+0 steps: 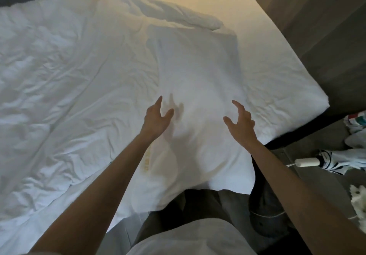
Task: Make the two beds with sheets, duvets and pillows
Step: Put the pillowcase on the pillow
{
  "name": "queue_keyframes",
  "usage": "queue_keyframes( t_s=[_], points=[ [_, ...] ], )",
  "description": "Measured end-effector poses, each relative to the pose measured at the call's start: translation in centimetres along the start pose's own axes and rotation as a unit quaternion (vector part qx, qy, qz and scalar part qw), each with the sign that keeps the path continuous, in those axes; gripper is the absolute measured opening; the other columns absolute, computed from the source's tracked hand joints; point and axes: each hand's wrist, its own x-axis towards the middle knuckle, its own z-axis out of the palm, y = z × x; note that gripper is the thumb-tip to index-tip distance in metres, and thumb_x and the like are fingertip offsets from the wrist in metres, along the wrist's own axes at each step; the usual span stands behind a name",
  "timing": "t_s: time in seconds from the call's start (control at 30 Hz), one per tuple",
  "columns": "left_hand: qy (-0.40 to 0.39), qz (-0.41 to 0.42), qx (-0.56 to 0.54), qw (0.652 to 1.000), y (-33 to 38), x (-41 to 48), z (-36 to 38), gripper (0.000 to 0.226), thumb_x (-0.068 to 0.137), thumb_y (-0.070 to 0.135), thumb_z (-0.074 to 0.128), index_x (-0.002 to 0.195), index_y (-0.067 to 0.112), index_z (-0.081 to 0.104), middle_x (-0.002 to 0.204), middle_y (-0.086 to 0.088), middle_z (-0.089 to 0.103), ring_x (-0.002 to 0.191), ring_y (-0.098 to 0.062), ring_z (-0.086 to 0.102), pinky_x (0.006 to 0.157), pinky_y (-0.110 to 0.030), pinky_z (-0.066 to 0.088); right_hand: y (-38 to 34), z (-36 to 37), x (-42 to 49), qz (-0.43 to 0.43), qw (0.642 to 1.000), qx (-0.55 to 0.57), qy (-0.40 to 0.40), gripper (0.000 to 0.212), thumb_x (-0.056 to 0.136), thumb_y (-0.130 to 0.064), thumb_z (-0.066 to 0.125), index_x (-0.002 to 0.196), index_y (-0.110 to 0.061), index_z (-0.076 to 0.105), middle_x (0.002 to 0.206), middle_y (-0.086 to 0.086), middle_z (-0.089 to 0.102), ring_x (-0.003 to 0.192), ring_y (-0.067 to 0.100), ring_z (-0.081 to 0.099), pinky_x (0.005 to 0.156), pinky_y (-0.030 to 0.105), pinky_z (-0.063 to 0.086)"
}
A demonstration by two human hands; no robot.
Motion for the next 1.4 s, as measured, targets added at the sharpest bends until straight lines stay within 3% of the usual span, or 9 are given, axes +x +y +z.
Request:
queue_keyframes(
  t_s=[0.13,0.27,0.43,0.53,0.67,0.8,0.97,1.17,1.4],
  points=[
    [0.018,-0.049,0.000,0.999,3.3,6.0,2.0,0.085,0.088,0.060,0.056,0.155,0.032,0.011,0.160,-0.011,0.019,0.145,-0.034,0.022,0.115,-0.054,0.027,0.1,-1.2,6.0,0.074,0.996,0.030,-0.027,0.063,0.095,-0.041,0.056,0.148,-0.041,0.023,0.152,0.013,0.024,0.133,0.042,0.030,0.105,0.047,0.028],
    [0.032,-0.100,0.011,0.994,5.2,11.2,4.1,0.109,0.069,0.074,0.067,0.153,0.039,0.007,0.159,-0.010,0.019,0.145,-0.034,0.021,0.113,-0.058,0.026,1.0,-1.2,11.7,0.144,0.988,0.045,-0.043,0.074,0.091,-0.056,0.053,0.151,-0.040,0.014,0.152,0.016,0.027,0.133,0.044,0.032,0.109,0.049,0.026],
    [0.046,-0.164,0.030,0.985,5.3,16.0,6.2,0.124,0.054,0.078,0.071,0.149,0.047,-0.002,0.159,-0.013,0.016,0.145,-0.036,0.019,0.113,-0.060,0.022,1.8,-0.5,17.1,0.176,0.978,0.078,-0.077,0.111,0.058,-0.084,0.063,0.145,-0.051,0.003,0.149,0.011,0.033,0.132,0.036,0.040,0.110,0.052,0.034],
    [0.049,-0.161,-0.002,0.986,4.0,17.3,6.6,0.128,0.051,0.076,0.077,0.147,0.053,-0.006,0.157,-0.013,0.020,0.141,-0.035,0.028,0.112,-0.057,0.028,2.2,-0.3,19.3,0.187,0.975,0.083,-0.089,0.120,0.054,-0.079,0.072,0.144,-0.055,-0.003,0.149,0.010,0.037,0.129,0.032,0.046,0.106,0.045,0.041],
    [0.054,-0.153,-0.015,0.987,2.9,17.8,7.0,0.127,0.053,0.074,0.078,0.145,0.056,-0.008,0.147,-0.016,0.034,0.134,-0.033,0.038,0.111,-0.051,0.033,2.7,0.7,20.5,0.184,0.980,0.043,-0.070,0.121,0.062,-0.070,0.074,0.150,-0.047,-0.007,0.145,0.018,0.044,0.125,0.037,0.051,0.098,0.041,0.042],
    [0.066,-0.181,-0.046,0.980,2.7,17.6,6.7,0.122,0.057,0.074,0.076,0.146,0.056,-0.005,0.140,-0.016,0.041,0.130,-0.033,0.043,0.107,-0.047,0.036,2.1,1.1,19.8,0.158,0.986,0.038,-0.033,0.114,0.064,-0.073,0.071,0.151,-0.044,0.003,0.144,0.010,0.048,0.126,0.034,0.050,0.101,0.043,0.038],
    [0.082,-0.152,-0.156,0.972,2.5,15.8,5.8,0.106,0.074,0.062,0.073,0.153,0.043,0.005,0.153,0.006,0.034,0.135,-0.019,0.041,0.098,-0.029,0.035,-0.4,0.1,17.9,0.125,0.990,0.059,-0.003,0.109,0.064,-0.071,0.073,0.150,-0.045,0.012,0.144,0.001,0.047,0.128,0.028,0.048,0.106,0.044,0.038],
    [0.112,-0.119,-0.183,0.969,2.4,12.2,3.4,0.092,0.071,0.065,0.073,0.147,0.046,0.024,0.143,0.014,0.047,0.127,-0.015,0.049,0.106,-0.038,0.039,-3.1,-1.5,13.5,0.087,0.993,0.076,0.039,0.103,0.064,-0.067,0.075,0.149,-0.040,0.025,0.142,-0.011,0.049,0.127,0.020,0.050,0.105,0.044,0.042],
    [0.137,-0.016,-0.204,0.969,1.1,3.3,0.4,0.076,0.082,0.041,0.073,0.147,0.032,0.035,0.135,0.019,0.045,0.120,-0.003,0.045,0.099,-0.024,0.035,-5.1,-3.5,3.7,0.064,0.989,0.088,0.096,0.091,0.070,-0.055,0.078,0.147,-0.036,0.033,0.137,-0.012,0.053,0.123,0.015,0.052,0.097,0.027,0.041]
  ],
)
